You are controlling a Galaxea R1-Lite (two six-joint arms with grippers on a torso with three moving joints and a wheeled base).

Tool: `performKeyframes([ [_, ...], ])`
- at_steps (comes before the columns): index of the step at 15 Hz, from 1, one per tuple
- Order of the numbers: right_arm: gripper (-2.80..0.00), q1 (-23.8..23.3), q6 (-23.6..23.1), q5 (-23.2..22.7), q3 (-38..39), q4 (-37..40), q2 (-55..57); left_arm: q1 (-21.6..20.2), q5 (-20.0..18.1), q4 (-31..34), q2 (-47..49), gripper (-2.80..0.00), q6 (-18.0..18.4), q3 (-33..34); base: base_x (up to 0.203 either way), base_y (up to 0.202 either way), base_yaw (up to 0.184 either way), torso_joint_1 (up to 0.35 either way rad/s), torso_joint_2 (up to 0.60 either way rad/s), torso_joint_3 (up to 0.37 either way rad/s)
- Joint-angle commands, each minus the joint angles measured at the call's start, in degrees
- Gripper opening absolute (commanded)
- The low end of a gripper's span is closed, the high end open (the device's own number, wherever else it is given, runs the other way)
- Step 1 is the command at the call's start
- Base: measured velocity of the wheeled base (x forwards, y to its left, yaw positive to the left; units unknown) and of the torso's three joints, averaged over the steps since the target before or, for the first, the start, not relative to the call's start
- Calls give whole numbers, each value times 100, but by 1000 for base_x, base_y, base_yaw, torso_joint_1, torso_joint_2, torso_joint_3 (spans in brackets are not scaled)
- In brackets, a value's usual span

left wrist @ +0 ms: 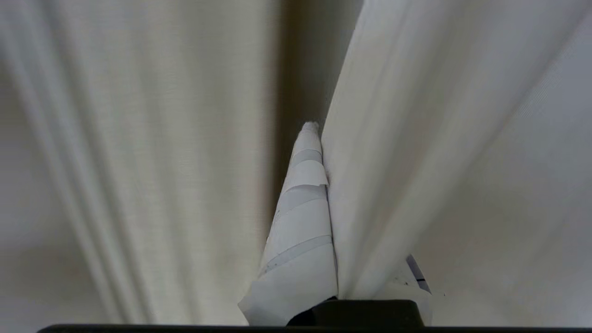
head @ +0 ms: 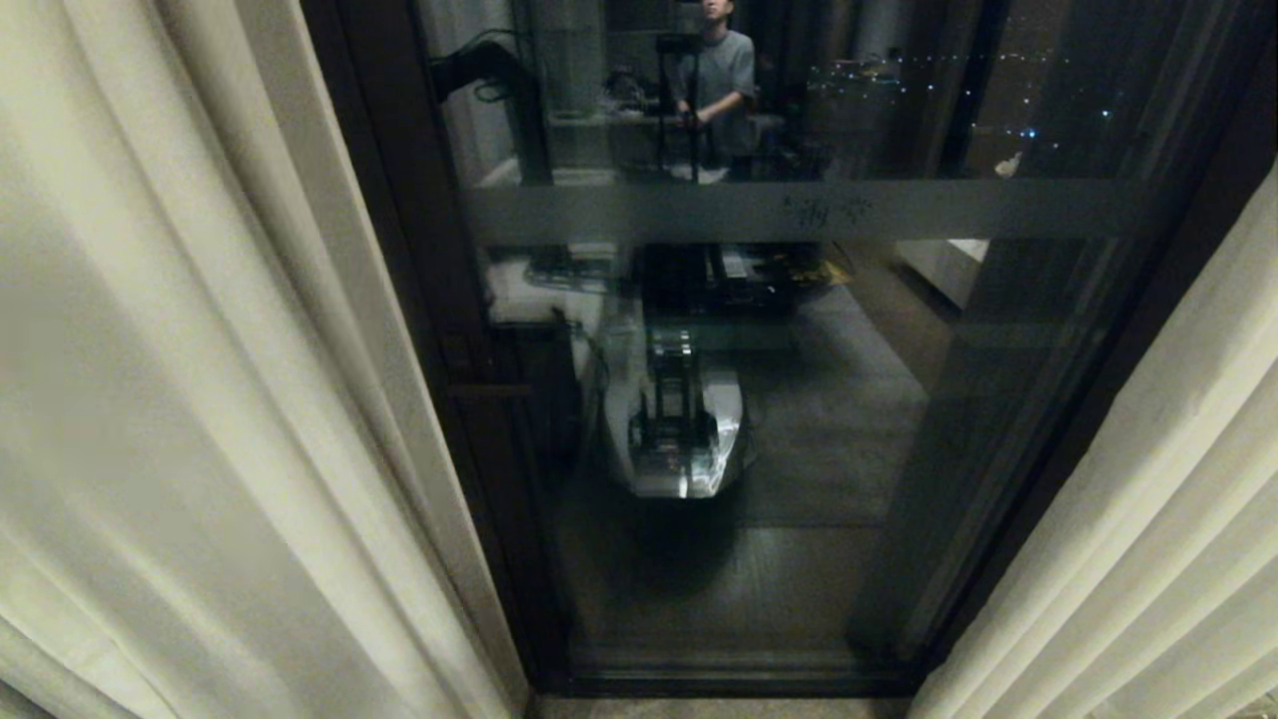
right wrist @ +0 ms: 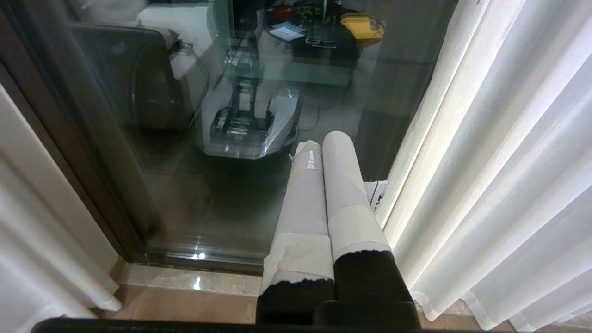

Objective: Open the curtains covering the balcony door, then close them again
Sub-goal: Pull the inner curtains open on both sides

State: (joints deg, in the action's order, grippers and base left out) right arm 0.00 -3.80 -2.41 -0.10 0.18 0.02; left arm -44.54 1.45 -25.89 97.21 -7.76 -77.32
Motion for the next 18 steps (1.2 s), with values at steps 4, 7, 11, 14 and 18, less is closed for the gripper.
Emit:
performKeyframes([
  [4,-280,0,-6,-5,1,-1,6,-616,-64,-592,667,-280,-25,-168,0,0,0,0,0,0],
  [7,-280,0,-6,-5,1,-1,6,-732,-242,-729,790,-280,-24,-169,0,0,0,0,0,0],
  [11,-280,0,-6,-5,1,-1,6,-682,-251,-769,722,-280,-15,-205,0,0,0,0,0,0],
  [14,-280,0,-6,-5,1,-1,6,-472,-259,-760,524,-280,-15,-200,0,0,0,0,0,0],
  [18,-280,0,-6,-5,1,-1,6,-168,-371,-761,305,-280,-15,-171,0,0,0,0,0,0],
])
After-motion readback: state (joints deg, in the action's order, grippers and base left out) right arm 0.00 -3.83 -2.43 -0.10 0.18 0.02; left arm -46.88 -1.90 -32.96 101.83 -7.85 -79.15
